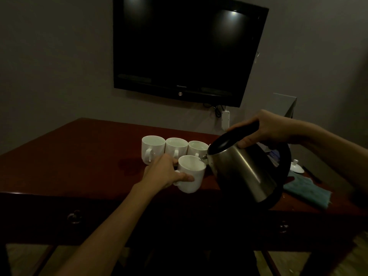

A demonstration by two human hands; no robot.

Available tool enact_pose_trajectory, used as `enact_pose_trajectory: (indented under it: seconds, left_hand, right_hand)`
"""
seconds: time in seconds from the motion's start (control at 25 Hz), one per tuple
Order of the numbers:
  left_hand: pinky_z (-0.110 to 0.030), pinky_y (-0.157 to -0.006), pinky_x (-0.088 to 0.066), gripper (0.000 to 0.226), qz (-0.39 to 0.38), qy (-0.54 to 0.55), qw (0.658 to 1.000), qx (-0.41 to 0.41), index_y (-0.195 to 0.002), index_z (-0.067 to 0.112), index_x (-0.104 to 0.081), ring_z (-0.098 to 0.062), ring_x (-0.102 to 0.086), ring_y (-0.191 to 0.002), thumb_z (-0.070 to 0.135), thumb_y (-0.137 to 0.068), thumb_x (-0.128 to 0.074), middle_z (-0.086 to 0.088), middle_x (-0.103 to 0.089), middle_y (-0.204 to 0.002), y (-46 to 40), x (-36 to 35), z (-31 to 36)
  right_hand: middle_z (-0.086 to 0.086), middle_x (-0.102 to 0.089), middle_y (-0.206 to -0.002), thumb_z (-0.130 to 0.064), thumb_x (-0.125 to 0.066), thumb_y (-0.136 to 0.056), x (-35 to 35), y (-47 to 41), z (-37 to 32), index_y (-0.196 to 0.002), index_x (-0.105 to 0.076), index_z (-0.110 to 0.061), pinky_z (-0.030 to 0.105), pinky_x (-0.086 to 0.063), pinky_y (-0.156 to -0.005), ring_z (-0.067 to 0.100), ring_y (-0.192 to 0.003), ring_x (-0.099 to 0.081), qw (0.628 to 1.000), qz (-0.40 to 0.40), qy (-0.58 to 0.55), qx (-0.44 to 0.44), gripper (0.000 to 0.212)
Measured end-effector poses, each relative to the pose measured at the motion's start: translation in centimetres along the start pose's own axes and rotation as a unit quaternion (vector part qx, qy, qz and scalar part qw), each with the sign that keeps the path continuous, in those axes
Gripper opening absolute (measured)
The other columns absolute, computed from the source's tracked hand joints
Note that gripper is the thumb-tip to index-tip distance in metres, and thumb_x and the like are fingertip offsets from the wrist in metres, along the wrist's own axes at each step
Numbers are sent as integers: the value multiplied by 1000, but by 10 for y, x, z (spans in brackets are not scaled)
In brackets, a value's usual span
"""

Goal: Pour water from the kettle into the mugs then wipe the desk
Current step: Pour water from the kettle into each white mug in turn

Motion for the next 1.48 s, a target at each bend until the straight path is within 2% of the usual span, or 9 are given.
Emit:
enact_pose_trajectory:
  seconds: [0.16,0.28,0.44,0.6,0.8,1.0,1.24,1.36,1.48]
  left_hand:
    - [-37,-76,-57,51,8,8,1000,-8,-100,23,-72,-5,-65,-84,56,-63,-86,13,-70,-82,1,1,-1]
    - [-31,-75,-49,58,19,21,1000,-11,-108,20,-71,-5,-59,-98,56,-65,-85,14,-68,-91,2,1,-1]
    - [-26,-77,-37,57,15,17,1000,-14,-110,18,-70,-4,-45,-102,54,-69,-83,7,-67,-98,1,-1,0]
    - [-25,-69,-38,59,24,24,999,-14,-110,19,-68,-9,-55,-100,57,-67,-84,13,-60,-88,1,0,-1]
    - [-24,-62,-41,55,19,19,1000,-10,-102,21,-68,-8,-60,-86,59,-65,-84,17,-59,-78,0,0,-2]
    - [-27,-67,-46,53,6,20,1000,-16,-103,23,-67,-8,-61,-86,57,-67,-83,17,-60,-78,0,-3,-3]
    - [-40,-75,-58,52,8,11,1000,-6,-92,24,-68,-9,-65,-84,62,-61,-83,12,-69,-82,-3,-3,-7]
    - [-39,-75,-57,52,14,19,1000,-9,-91,23,-69,-10,-65,-85,61,-60,-84,11,-70,-84,-2,-3,-6]
    - [-32,-70,-51,55,6,24,1000,-12,-100,22,-69,-10,-63,-90,58,-63,-85,10,-69,-90,-3,-4,-6]
  right_hand:
    - [-7,-68,-103,-36,-72,-74,1,-5,-11,-126,-61,-36,18,-51,-61,0,-79,-66,999,-15,31,6,53]
    - [-2,-66,-109,-42,-72,-72,2,-12,-22,-127,-61,-37,31,-56,-79,17,-96,-65,997,-32,66,10,55]
    - [4,-69,-97,-37,-75,-77,4,-25,-28,-123,-64,-41,29,-53,-67,22,-76,-62,995,-51,89,9,47]
    - [3,-67,-79,-33,-77,-79,8,-33,-25,-120,-66,-43,29,-47,-53,17,-57,-53,995,-57,85,8,44]
    - [9,-70,-91,-45,-79,-73,8,-38,-22,-117,-66,-50,60,-53,-71,47,-80,-59,993,-70,91,16,47]
    - [-8,-67,-69,-34,-77,-77,7,-36,-31,-120,-67,-38,24,-48,-56,11,-55,-54,993,-73,93,17,45]
    - [16,-69,-107,-64,-82,-60,6,-42,-30,-117,-67,-50,68,-51,-86,53,-99,-59,992,-85,92,17,61]
    - [20,-68,-112,-70,-82,-53,5,-44,-33,-115,-67,-52,71,-48,-87,55,-106,-57,991,-91,90,21,67]
    - [18,-70,-103,-68,-82,-54,5,-43,-34,-115,-68,-50,64,-53,-83,53,-90,-59,992,-91,89,12,65]
Point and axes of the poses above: each hand's wrist, its own y-axis away from the middle knuckle, its own x-axis out of the back of the hand, z = x × y, the point moved 7 cm from there along -y, towards the middle knuckle
